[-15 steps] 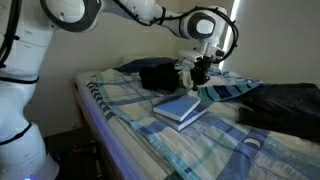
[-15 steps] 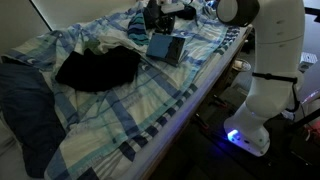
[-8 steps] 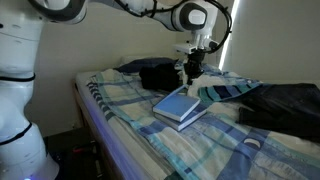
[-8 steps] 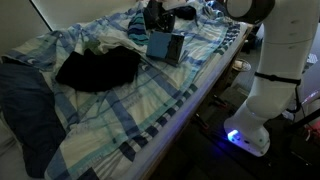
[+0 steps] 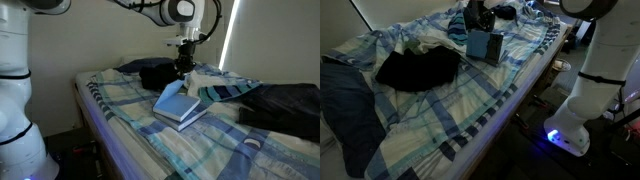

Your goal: Open the front cover of the book

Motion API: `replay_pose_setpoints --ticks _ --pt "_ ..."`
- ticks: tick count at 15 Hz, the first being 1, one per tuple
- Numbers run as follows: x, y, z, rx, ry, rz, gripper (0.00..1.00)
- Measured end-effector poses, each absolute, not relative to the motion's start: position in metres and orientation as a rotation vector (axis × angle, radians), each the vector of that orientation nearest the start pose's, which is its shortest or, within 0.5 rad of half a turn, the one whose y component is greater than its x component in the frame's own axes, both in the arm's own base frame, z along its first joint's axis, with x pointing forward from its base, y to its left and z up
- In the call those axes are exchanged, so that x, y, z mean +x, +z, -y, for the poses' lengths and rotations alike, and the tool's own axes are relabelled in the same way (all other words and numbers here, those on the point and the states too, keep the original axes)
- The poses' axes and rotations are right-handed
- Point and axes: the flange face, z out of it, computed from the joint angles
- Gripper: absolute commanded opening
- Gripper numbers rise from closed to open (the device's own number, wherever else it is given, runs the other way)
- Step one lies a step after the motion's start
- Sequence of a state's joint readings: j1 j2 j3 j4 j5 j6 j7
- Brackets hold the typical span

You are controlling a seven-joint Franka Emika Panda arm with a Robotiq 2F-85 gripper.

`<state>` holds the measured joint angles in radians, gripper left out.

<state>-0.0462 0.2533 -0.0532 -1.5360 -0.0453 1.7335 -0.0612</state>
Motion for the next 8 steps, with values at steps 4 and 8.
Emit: replay_pose_setpoints --ticks 4,8 --pt "0.619 0.508 0.047 -3.201 0.107 0.061 0.06" --pt "0.610 0.509 0.036 -3.192 0.119 0.174 0.06"
